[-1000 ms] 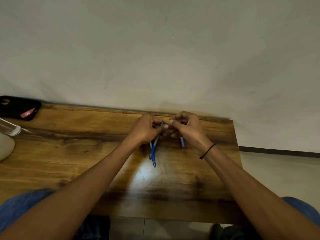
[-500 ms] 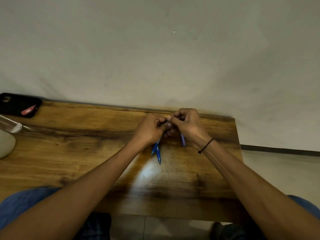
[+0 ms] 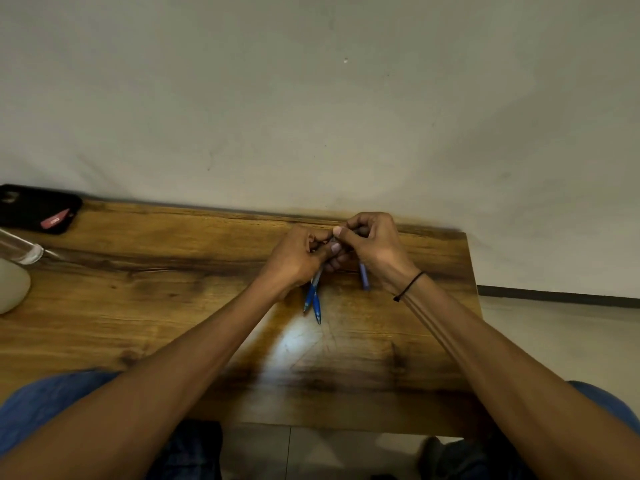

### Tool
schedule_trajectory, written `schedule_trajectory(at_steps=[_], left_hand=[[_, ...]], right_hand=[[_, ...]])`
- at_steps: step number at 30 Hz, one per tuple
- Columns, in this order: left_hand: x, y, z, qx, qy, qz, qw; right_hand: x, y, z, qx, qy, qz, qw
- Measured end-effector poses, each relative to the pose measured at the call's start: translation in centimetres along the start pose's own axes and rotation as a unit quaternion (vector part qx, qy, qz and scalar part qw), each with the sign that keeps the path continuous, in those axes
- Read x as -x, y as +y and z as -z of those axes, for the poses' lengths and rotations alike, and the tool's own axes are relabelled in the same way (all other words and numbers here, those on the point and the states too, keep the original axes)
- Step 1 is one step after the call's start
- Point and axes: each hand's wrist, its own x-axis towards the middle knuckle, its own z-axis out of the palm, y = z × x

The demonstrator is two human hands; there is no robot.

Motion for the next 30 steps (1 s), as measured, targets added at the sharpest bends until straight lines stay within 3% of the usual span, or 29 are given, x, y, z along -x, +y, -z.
schedule_trajectory(at_steps=[4, 7, 11, 18, 30], left_hand=[[-0.2, -0.1, -0.5, 0.056, 0.022, 0.006, 0.998], [-0.2, -0.2, -1.0, 0.042, 0.065, 0.039, 0.996], [-0.4, -0.8, -1.2, -0.019, 0.110, 0.027, 0.993], [-1.2, -1.7, -2.1, -0.135, 0.169, -0.012, 0.976], [-1.3, -2.3, -2.3, -0.176, 0.214, -0.031, 0.960]], right_hand=[[-0.1, 0.0, 0.7, 0.011, 0.012, 0.028, 0.999], [-0.5, 0.3, 1.8, 0.110, 0.033, 0.072, 0.991], [-0.5, 1.3, 1.6, 0.308, 0.035, 0.123, 0.943], [-0.7, 3.1, 0.5, 0.470, 0.057, 0.172, 0.864], [-0.9, 4.2, 0.4, 0.541, 0.052, 0.165, 0.823]])
